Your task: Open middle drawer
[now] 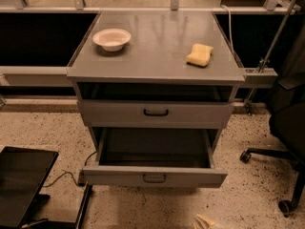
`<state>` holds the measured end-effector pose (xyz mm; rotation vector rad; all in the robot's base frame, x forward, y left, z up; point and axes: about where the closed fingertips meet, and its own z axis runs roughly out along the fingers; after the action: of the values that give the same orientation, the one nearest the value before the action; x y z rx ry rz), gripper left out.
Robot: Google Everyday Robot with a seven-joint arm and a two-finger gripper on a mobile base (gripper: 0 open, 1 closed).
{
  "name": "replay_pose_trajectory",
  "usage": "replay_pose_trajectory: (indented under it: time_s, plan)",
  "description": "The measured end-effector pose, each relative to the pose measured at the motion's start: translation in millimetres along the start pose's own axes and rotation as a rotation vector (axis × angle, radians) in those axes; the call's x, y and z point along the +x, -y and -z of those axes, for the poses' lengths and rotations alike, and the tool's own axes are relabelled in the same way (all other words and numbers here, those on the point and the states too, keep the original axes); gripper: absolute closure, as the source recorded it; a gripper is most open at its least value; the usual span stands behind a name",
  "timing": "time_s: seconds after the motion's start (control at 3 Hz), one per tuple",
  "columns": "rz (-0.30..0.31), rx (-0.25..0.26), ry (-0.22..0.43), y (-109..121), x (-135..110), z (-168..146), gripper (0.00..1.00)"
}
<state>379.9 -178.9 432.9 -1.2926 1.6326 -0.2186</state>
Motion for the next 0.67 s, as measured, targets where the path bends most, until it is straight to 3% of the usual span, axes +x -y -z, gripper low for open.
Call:
replay_pose_trajectory:
  time_s: [0.67]
  plan:
    - [0.0,0.0,0.0,0.0,0.0,0.0,0.12]
